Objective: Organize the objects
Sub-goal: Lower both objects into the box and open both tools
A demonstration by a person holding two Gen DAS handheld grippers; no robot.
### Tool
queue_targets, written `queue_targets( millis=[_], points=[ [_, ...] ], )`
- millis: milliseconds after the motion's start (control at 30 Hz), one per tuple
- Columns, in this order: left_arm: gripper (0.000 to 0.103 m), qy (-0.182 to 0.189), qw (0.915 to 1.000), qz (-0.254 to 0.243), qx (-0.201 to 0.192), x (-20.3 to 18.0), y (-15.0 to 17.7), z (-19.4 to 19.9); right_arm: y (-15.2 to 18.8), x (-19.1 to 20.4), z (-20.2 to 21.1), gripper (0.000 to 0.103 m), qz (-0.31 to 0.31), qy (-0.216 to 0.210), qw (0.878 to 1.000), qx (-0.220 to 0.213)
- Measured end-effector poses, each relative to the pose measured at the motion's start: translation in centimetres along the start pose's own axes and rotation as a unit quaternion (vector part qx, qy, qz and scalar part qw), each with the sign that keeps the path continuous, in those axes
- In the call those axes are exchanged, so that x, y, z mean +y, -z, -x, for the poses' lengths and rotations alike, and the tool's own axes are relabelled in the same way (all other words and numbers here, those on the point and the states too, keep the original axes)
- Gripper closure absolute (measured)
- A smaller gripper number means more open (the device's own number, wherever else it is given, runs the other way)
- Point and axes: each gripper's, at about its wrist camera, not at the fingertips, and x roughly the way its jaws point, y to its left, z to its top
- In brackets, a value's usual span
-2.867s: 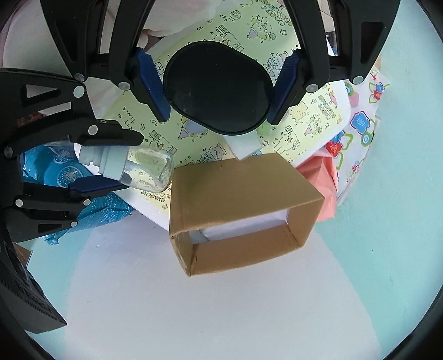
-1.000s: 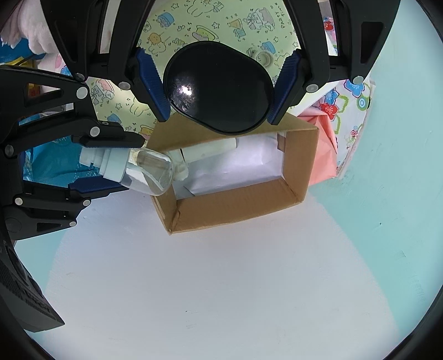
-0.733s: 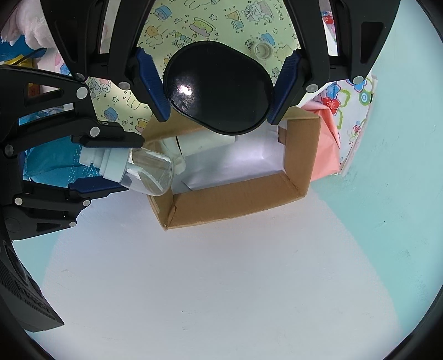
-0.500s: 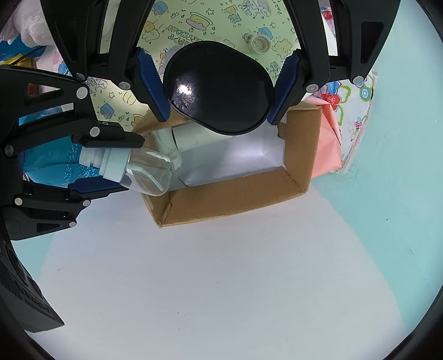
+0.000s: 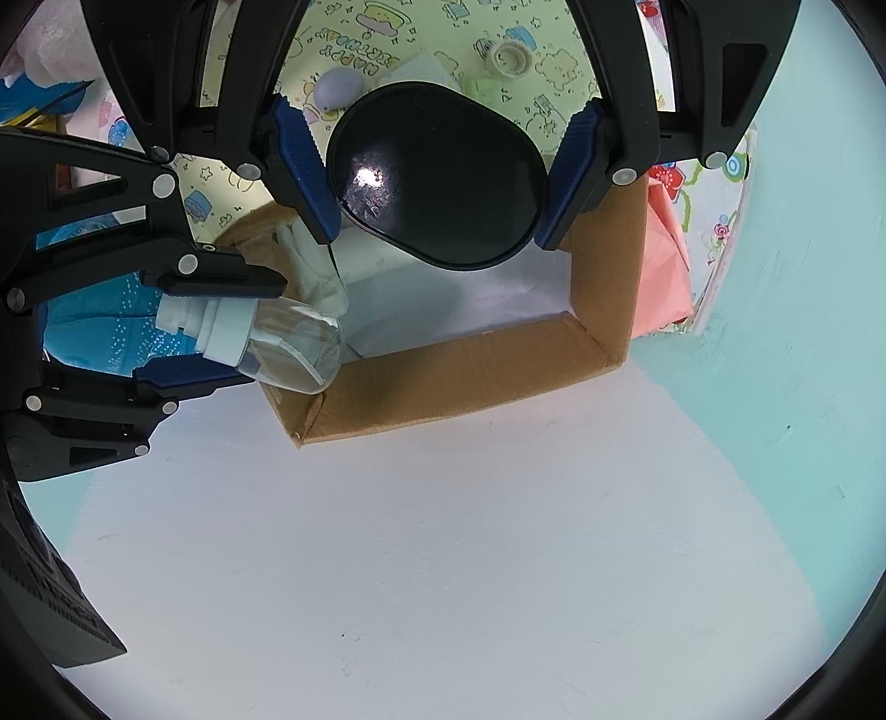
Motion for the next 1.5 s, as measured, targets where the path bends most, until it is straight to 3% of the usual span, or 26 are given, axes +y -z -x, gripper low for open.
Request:
queue_targets(
  millis=[700, 767, 933, 1000, 1500],
  points=[
    [0.029, -0.008, 0.9997, -0.024, -0.005, 0.3, -1.2, -1.4, -1.3, -0.2, -2.2, 0.062, -0.004, 0.019, 1.000, 0.004],
    [0.022, -0.005, 0.9998, -0.018, -0.003, 0.5, -1.1, -1.5, -1.4, -0.2, -2.4, 0.061, -0.006, 0.023, 1.000, 0.005],
    [0.011, -0.009, 0.9998, -0.018, -0.005, 0.9, -0.4, -1.2, -1.6, -0.8, -2.5, 0.028, -0.029, 0.020, 0.999, -0.005],
    [0.008, -0.006, 0.9999, -0.014, -0.006, 1.1, -0.1, -1.0, -1.5, -0.9, -2.2, 0.023, -0.031, 0.024, 0.999, -0.010],
    [0.007, -0.012, 0.9998, 0.001, -0.013, 0.8, 0.9, 1.6, -0.7, 0.5, 0.4, 0.019, -0.033, 0.015, 0.999, -0.014]
  ],
)
